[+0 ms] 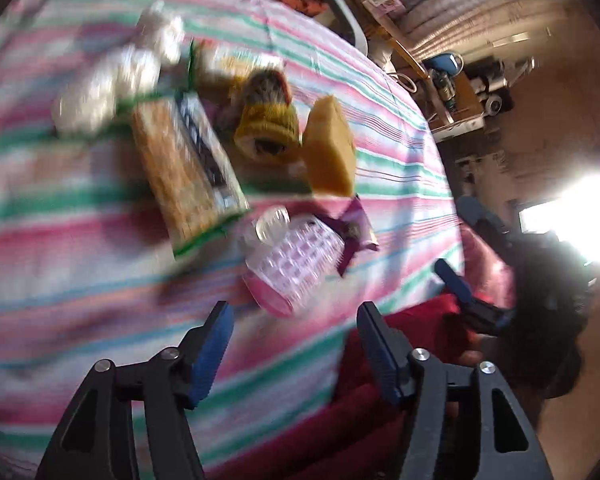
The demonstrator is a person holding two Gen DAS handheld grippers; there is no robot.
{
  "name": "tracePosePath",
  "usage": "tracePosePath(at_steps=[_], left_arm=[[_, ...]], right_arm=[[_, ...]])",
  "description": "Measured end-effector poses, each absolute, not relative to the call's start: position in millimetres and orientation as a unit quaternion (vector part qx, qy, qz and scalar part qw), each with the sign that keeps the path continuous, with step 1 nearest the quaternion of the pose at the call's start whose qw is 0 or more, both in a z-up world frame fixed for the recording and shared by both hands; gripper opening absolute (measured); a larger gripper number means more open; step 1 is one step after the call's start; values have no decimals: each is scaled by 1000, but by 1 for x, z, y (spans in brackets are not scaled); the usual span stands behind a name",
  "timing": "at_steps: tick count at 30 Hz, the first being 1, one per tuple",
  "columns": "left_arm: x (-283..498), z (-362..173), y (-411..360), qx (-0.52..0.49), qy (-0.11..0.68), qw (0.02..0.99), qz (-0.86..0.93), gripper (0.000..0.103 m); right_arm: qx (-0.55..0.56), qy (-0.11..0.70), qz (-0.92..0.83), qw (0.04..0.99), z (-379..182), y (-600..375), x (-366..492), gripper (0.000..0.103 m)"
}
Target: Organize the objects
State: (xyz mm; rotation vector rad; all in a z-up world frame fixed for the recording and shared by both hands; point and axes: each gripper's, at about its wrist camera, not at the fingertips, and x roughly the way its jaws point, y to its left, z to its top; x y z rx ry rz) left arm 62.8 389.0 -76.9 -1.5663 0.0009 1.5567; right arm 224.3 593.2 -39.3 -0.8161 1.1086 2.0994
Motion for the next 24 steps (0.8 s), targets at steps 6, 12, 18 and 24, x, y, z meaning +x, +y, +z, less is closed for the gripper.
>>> tracePosePath(at_steps=[6, 12, 18, 24], left_arm=[[88, -76, 427, -580, 115, 488, 642, 77], [87, -93, 448, -577, 135, 487, 642, 62], [81, -96, 441, -552, 147, 514, 640, 47], [87, -87, 414, -529, 153, 531, 644, 46]], right_arm=[[-293, 434, 800, 293, -39, 595, 228, 103], [-283, 440, 803, 286, -38, 595, 229, 103], [-330, 404, 808, 272, -38, 590, 212, 103], [-372, 372, 809, 260, -41, 592, 172, 103]])
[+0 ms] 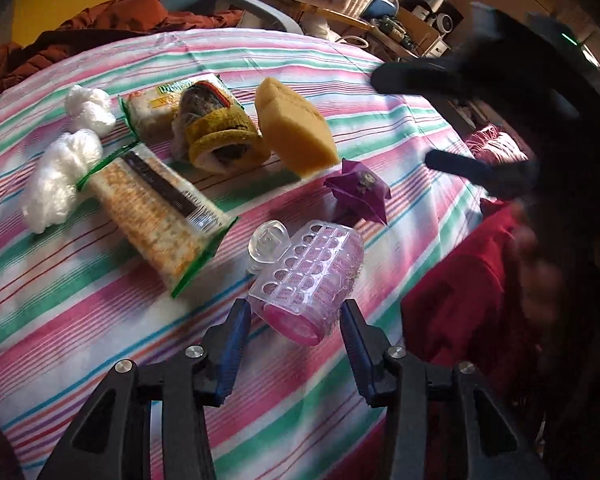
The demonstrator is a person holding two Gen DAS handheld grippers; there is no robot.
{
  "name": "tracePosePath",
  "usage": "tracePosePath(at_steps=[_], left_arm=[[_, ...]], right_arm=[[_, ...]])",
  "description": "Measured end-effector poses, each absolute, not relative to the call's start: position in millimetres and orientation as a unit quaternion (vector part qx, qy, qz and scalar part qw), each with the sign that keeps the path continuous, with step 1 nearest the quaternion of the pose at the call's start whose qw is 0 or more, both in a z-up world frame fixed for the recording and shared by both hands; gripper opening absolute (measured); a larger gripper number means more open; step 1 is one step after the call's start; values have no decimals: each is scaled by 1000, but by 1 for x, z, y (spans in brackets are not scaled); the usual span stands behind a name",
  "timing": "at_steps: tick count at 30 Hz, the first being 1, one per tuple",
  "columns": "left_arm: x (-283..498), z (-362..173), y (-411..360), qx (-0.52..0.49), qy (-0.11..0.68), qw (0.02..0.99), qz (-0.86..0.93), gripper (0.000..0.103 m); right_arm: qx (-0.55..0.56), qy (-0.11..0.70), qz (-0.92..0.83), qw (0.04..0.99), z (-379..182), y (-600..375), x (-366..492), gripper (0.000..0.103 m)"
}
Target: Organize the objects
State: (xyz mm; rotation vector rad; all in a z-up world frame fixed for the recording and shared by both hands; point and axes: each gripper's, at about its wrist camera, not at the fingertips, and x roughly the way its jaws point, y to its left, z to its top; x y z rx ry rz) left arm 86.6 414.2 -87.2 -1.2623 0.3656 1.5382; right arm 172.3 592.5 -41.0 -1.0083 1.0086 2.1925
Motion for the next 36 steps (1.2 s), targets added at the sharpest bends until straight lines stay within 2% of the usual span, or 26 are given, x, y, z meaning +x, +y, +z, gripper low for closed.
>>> tracePosePath(at_steps=[2, 8, 10, 11, 12, 13, 21, 24, 26, 28, 31, 36], left_arm=[[88, -84, 402, -523, 150, 538, 644, 29], [80, -84, 377, -525, 143, 536, 646, 27], [76, -86, 370, -536, 132, 544, 632, 33], [76, -84, 369, -534, 129, 547, 632, 42], [78, -83, 370, -531, 127, 552, 630, 45], [81, -82, 372, -527, 125, 563, 624, 46], [86, -83, 392, -527, 135, 559, 625, 53], [83, -88, 401, -554, 122, 542, 620, 64], [80, -91, 408, -575, 112, 523, 620, 74], [79, -91, 414, -586, 103, 507, 624, 75], [80, -90, 428, -599, 97, 482, 632, 84], [82, -96, 438, -615, 114, 444, 641, 84]], right_arm=[[-389, 371, 805, 252, -46, 597, 155, 103], [-425, 365, 794, 238, -64, 601, 107, 103], [-440, 359, 785, 249, -75, 604, 97, 103], [-446, 359, 782, 247, -81, 605, 95, 95], [-453, 357, 780, 244, -86, 605, 93, 72], [-459, 353, 777, 247, -90, 604, 93, 63], [-391, 374, 807, 236, -63, 608, 112, 63], [-365, 373, 820, 235, -51, 610, 120, 64], [-352, 369, 829, 229, -42, 608, 125, 64], [-348, 361, 835, 228, -37, 603, 130, 65], [-336, 360, 840, 228, -31, 601, 141, 65], [-315, 359, 845, 242, -24, 604, 149, 65]])
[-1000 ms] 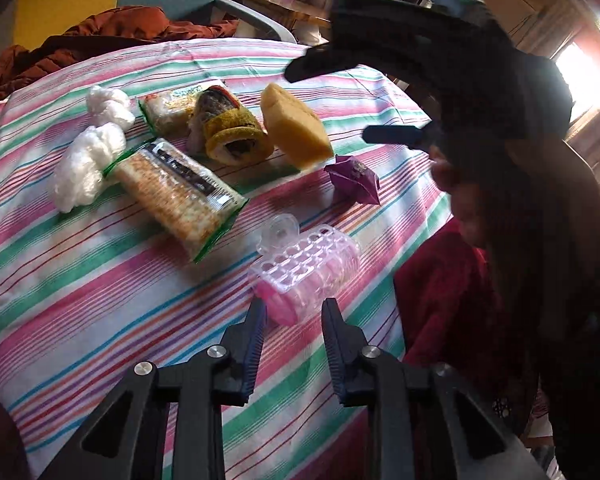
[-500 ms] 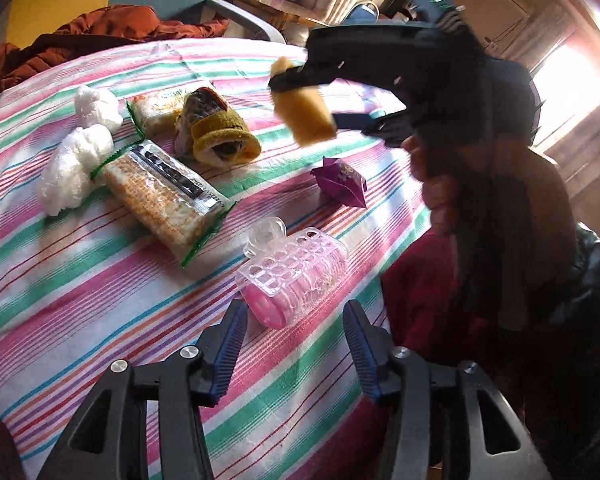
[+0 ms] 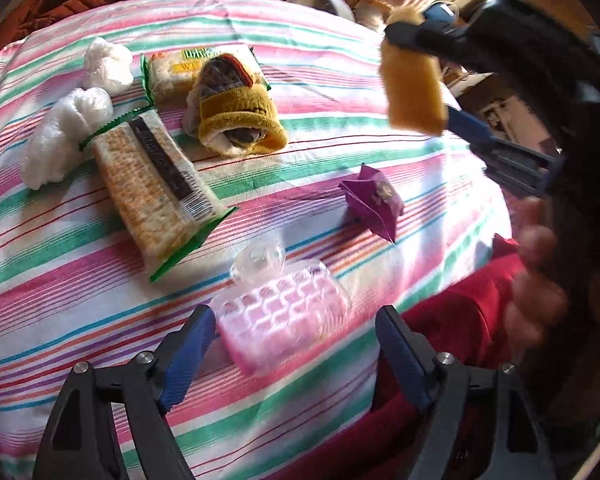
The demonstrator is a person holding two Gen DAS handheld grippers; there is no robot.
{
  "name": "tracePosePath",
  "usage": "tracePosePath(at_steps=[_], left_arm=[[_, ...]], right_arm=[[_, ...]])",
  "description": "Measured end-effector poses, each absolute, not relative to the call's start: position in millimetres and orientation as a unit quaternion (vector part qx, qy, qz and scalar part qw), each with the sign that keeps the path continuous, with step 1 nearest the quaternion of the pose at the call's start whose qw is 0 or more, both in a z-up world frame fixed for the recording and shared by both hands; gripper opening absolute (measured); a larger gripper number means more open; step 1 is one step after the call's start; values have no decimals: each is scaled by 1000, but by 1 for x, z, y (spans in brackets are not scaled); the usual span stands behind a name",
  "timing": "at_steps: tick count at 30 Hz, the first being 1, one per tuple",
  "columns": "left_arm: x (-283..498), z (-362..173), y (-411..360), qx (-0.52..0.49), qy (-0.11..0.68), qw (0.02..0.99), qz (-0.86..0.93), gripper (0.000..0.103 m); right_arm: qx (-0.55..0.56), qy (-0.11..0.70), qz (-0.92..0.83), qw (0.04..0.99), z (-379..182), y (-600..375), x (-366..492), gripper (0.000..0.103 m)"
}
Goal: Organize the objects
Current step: 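Grasp the yellow sponge with the right tool while the left tool holds the pink container, then carry the pink container and yellow sponge into the gold tray and open both tools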
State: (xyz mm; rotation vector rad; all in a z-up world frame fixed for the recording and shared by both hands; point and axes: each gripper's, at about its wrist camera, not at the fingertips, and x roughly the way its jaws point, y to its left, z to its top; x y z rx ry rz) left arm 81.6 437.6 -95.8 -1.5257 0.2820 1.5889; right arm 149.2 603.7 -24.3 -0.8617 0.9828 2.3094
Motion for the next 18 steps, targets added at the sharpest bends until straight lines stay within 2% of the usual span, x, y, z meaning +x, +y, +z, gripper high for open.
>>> tracePosePath(at_steps=[2, 5, 14, 18], left_arm=[[83, -100, 444, -612, 121, 437, 648, 84], [84, -103, 442, -594, 135, 439, 660, 76], [79, -95, 387, -542, 152, 473, 678, 75], [76, -72, 343, -509, 146, 484, 697, 76]], right_arm=[[-308, 356, 848, 244, -21, 603, 151, 65], [-305, 345, 852, 249, -18, 601, 150, 65], [-311, 316, 870, 216, -16, 589, 138, 65], [-311, 303, 879, 196, -13, 580, 134, 65]])
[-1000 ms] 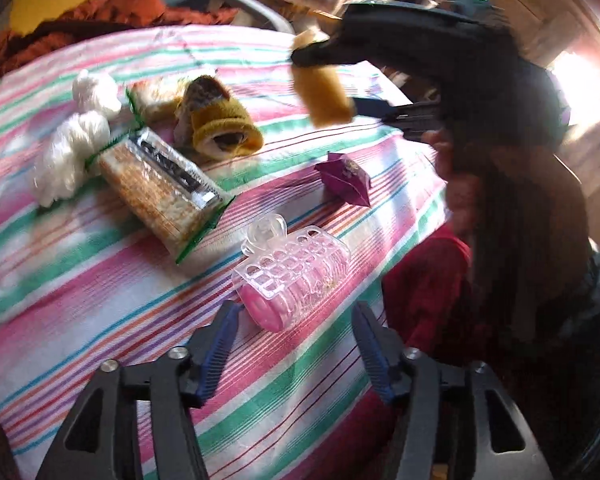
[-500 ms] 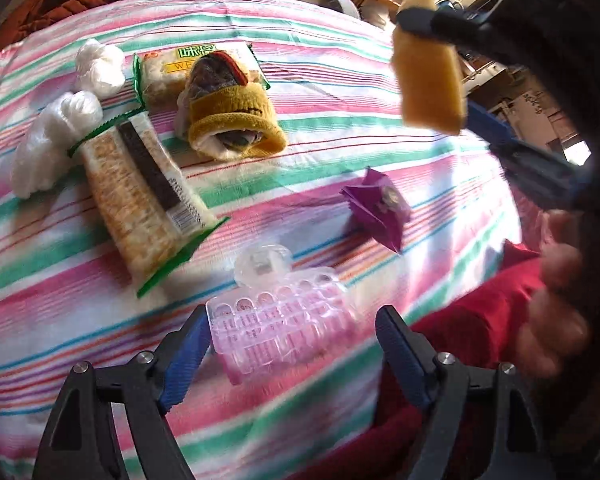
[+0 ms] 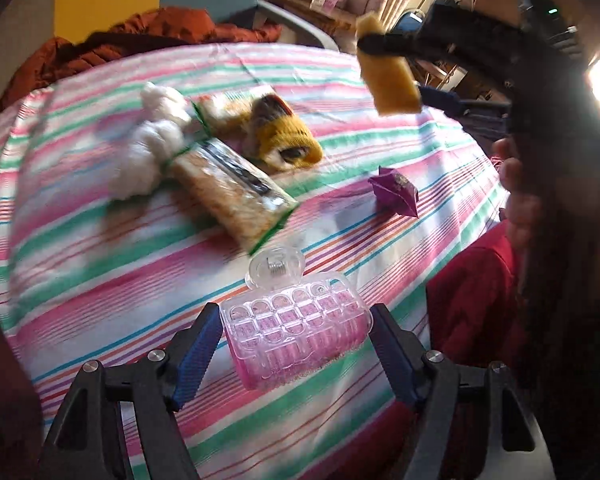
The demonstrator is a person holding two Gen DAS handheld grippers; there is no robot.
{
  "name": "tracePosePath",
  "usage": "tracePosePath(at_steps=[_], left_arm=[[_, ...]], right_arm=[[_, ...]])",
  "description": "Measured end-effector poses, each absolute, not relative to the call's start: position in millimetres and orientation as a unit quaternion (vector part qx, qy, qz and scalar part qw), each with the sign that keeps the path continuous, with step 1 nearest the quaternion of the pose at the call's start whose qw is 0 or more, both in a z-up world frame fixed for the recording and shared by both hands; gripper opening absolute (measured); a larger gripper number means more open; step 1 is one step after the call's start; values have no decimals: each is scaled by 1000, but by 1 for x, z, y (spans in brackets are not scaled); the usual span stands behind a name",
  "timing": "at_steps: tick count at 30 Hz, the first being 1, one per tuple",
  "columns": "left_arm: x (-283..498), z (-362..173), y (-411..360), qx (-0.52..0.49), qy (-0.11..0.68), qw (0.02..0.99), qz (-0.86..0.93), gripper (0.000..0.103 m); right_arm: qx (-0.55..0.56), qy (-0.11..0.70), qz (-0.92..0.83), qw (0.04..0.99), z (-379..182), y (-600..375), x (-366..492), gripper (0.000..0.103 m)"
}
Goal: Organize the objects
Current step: 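Carry the pink container and yellow sponge into the gold tray and open both tools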
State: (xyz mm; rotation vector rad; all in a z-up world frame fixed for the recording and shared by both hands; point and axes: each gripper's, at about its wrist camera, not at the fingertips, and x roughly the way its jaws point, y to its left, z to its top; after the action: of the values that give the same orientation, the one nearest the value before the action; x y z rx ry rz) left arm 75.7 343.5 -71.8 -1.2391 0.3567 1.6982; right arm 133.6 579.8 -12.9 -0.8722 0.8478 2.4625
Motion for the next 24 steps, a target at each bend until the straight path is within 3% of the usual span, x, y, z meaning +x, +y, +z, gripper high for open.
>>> tracePosePath(at_steps=[10, 24], left_arm=[[19, -2, 200, -451, 50, 425, 783, 76], [-50, -12, 37, -435, -69, 258, 860, 76]], right_arm=[[-347, 267, 892, 112, -5, 513, 101, 65], [-413, 202, 886, -57, 0, 341, 3, 65]])
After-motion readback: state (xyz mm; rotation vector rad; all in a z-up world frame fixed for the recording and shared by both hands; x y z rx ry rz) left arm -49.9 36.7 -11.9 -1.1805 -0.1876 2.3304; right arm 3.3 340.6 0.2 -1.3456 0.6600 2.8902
